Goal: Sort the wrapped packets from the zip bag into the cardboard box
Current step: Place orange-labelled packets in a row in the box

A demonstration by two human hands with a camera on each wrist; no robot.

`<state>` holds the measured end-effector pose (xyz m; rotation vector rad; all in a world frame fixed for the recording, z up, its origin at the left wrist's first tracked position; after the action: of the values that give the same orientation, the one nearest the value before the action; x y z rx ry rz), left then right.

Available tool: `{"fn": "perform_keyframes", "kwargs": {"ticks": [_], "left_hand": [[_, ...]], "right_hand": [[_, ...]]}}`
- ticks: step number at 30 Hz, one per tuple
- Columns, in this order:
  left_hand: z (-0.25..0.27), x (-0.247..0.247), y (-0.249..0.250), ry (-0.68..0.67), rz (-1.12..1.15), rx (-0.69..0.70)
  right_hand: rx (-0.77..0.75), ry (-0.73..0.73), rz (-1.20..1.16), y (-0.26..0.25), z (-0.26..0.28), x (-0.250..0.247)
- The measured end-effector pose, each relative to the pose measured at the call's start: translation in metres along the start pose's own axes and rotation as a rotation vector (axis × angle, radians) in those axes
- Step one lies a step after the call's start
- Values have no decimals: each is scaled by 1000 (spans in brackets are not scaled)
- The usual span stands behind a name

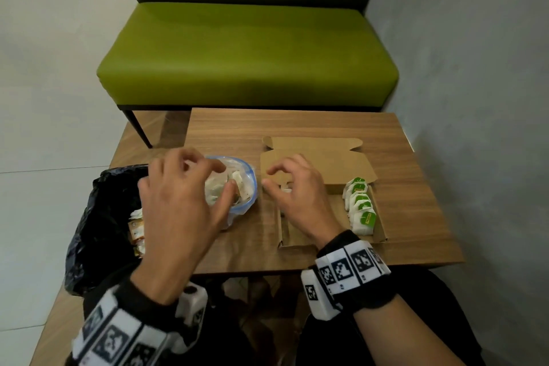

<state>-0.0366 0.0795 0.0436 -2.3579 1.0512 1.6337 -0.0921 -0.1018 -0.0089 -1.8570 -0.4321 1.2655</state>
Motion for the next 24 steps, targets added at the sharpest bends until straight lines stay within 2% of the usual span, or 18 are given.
{"fn": "perform_keyframes", "kwargs": {"ticks": [2, 4, 7, 9, 15, 20, 24], "left_hand": [[-9, 12, -15, -170, -91, -64], [-11, 26, -20, -286, -155, -79], [-11, 39, -24, -336, -199, -80], [-8, 44, -26, -342, -219, -87], [0, 51, -19, -488, -287, -92], [4, 49, -10, -495, -320, -43], [4, 46, -4, -525, -309, -28]], "right_hand": [[-36, -127, -5, -18, -5, 14], [-23, -240, 90, -28, -9, 27], [41, -350, 359, -31, -10, 35], [66, -354, 447, -30, -7, 35], [122, -314, 533, -32, -1, 37], [131, -264, 633, -38, -10, 44], [190, -313, 779, -35, -16, 54]]}}
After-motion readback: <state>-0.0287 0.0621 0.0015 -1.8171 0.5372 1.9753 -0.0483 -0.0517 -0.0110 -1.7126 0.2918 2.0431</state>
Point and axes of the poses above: each hand's wrist, its own z-axis away from the middle knuckle, its own x-axis out of the palm, y = z × x, the point moved 3 cm from there along -z, towards the middle knuckle, and after that the axes turned 4 degrees about -z, right-handed, at the moved point
